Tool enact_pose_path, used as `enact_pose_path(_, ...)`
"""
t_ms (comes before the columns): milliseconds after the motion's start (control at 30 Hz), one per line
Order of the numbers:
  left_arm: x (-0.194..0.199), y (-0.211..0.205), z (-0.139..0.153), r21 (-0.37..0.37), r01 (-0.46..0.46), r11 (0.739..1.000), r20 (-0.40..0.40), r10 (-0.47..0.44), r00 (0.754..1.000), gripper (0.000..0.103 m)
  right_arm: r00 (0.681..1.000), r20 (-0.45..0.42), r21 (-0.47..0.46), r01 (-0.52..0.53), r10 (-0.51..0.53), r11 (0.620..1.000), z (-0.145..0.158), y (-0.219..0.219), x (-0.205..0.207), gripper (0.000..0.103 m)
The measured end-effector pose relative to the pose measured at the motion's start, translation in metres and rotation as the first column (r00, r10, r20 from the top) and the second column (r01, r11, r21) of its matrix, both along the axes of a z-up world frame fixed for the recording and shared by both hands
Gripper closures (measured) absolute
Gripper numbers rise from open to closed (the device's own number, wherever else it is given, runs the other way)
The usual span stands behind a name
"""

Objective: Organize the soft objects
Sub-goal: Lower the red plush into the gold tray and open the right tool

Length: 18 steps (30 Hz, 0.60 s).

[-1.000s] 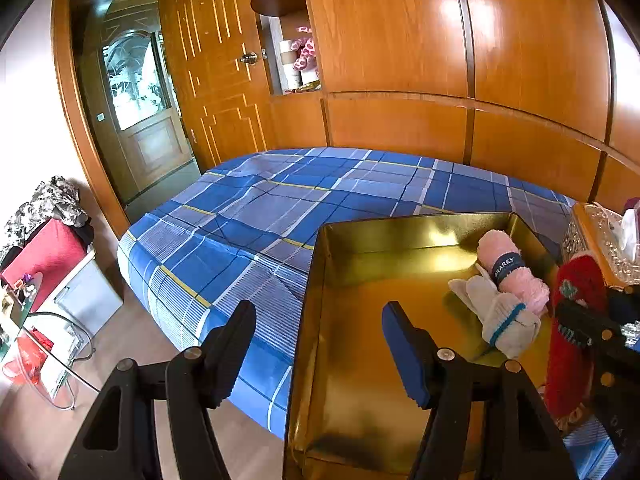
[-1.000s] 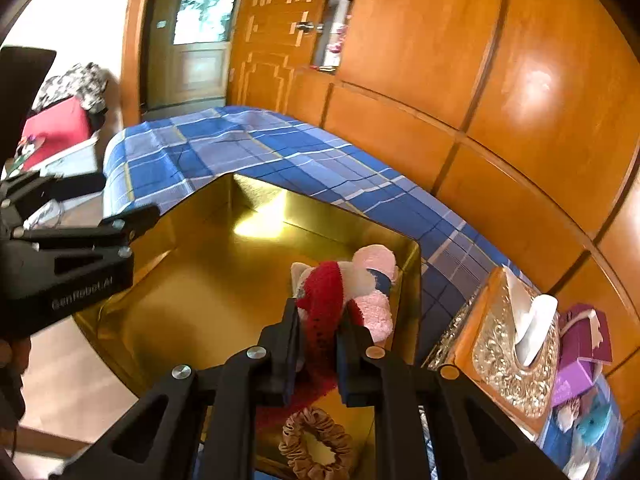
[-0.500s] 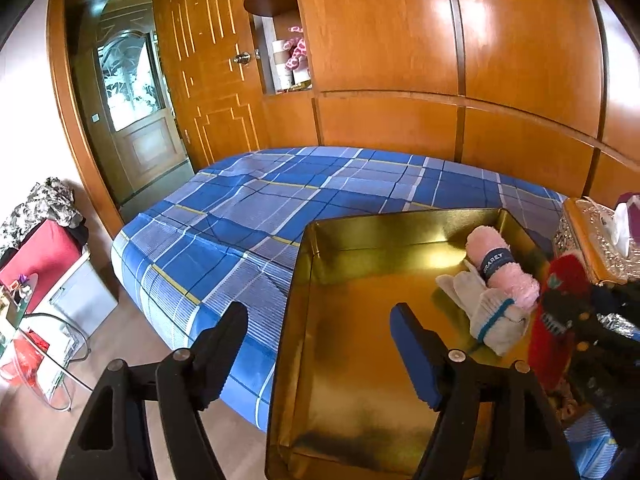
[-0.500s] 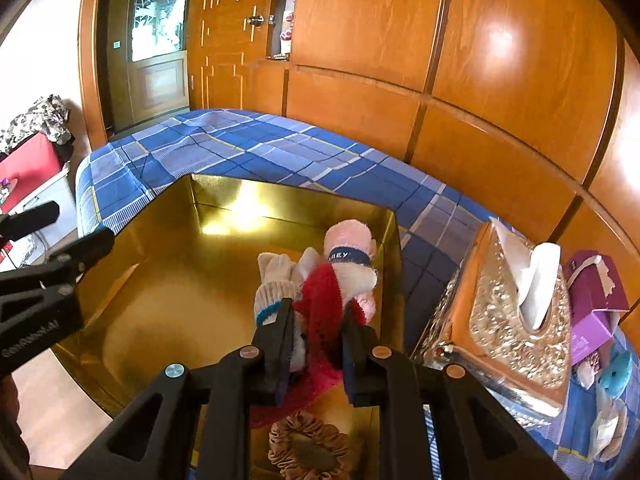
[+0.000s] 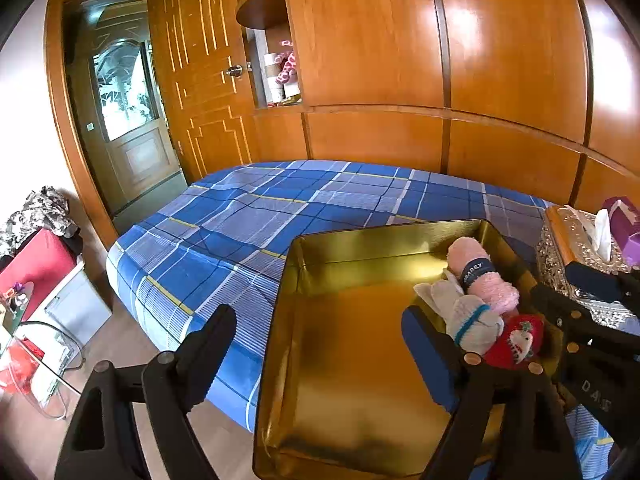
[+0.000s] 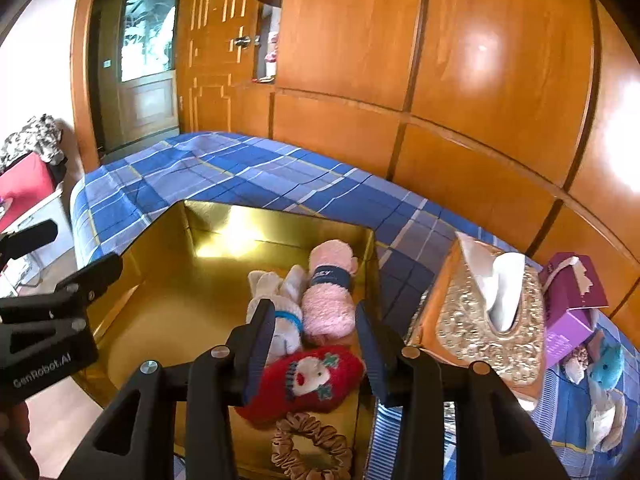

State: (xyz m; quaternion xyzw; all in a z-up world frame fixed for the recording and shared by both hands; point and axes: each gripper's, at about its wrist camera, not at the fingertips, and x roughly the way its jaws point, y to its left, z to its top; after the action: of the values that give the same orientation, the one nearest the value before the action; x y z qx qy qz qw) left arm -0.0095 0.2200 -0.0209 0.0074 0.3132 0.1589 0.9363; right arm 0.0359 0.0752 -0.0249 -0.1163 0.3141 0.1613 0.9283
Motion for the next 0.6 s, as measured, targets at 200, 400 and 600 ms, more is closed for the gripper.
enact_pose_path(200,-0.002,-0.004,0.003,-0.001,0.011,1.000,0.009,-0.010,1.000,0.016,0.998,-0.001,0.042,0.056,-0.056,0.998,0.006,-0.012,0.000,0.061)
enact_pose_path(400,-0.003,-0.010,0.004,0.002,0.025,1.000,0.010,-0.025,1.000,0.016,0.997,0.013,0.056,0.075,-0.076,0.996,0.012,-0.020,-0.003,0.061)
enact_pose_path(600,-0.004,-0.016,0.005,0.008,0.044,0.999,0.012,-0.044,0.999,0.016,0.995,0.019,0.068,0.097,-0.099,0.993,0.016,-0.028,-0.003,0.061)
